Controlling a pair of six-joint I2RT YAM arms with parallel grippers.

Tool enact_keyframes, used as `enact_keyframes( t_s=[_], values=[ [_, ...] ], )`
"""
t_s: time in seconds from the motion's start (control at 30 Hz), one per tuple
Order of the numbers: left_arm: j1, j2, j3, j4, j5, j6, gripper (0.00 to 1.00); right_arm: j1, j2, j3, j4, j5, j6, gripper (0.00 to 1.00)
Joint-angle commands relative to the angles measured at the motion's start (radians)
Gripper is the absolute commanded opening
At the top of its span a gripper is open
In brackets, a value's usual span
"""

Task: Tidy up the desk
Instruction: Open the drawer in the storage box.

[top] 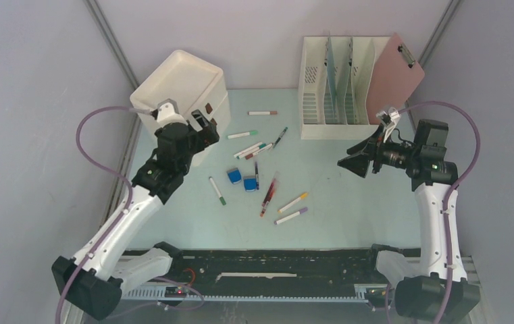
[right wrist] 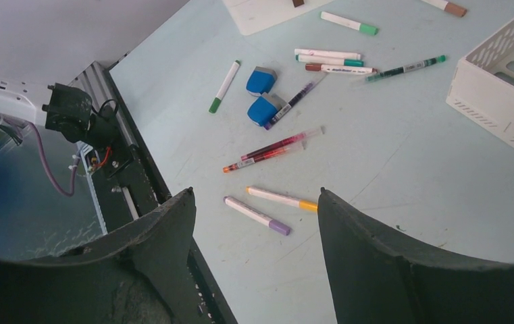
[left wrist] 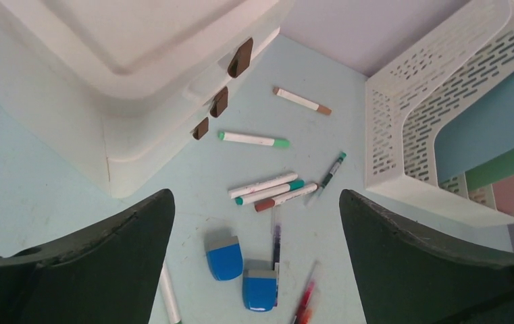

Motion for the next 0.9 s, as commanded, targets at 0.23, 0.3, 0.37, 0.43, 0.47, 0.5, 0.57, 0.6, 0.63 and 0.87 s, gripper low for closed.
enact_keyframes(
  t_s=[0.23, 0.3, 0.37, 0.43, 0.47, 0.5, 0.57, 0.6, 0.63, 0.87],
  values=[
    [-0.083, 0.251, 0.286, -0.196, -0.352, -0.074, 1.0, 0.025, -0.019, -0.001, 0.025, 0.023, -0.01, 0.74],
    [-0.092, 0.294, 0.332, -0.215, -0.386, -0.079, 1.0, 0.03, -0.019, -0.001, 0.026, 0.03, -0.011, 0.74],
    [-0.104, 0.341, 0.377, -0.233, -0.424, -0.084, 0.99, 0.032, -0.018, -0.002, 0.026, 0.036, -0.014, 0.74],
    [-0.116, 0.39, 0.423, -0.253, -0.459, -0.086, 0.98, 0.034, -0.018, -0.002, 0.025, 0.042, -0.015, 0.74],
    [-0.121, 0.415, 0.447, -0.263, -0.476, -0.086, 0.98, 0.035, -0.017, -0.001, 0.026, 0.044, -0.015, 0.74],
    [-0.125, 0.444, 0.47, -0.272, -0.491, -0.087, 0.98, 0.036, -0.019, -0.002, 0.025, 0.045, -0.016, 0.74],
    [-0.131, 0.497, 0.512, -0.286, -0.52, -0.085, 0.96, 0.038, -0.017, -0.002, 0.026, 0.048, -0.016, 0.74],
    [-0.131, 0.524, 0.533, -0.29, -0.536, -0.083, 0.96, 0.038, -0.017, -0.002, 0.027, 0.051, -0.016, 0.74],
    [-0.131, 0.549, 0.556, -0.294, -0.551, -0.079, 0.95, 0.039, -0.016, -0.002, 0.026, 0.052, -0.017, 0.74],
    [-0.132, 0.738, 0.706, -0.305, -0.663, -0.032, 0.82, 0.041, -0.02, -0.001, 0.025, 0.061, -0.02, 0.74]
  ],
)
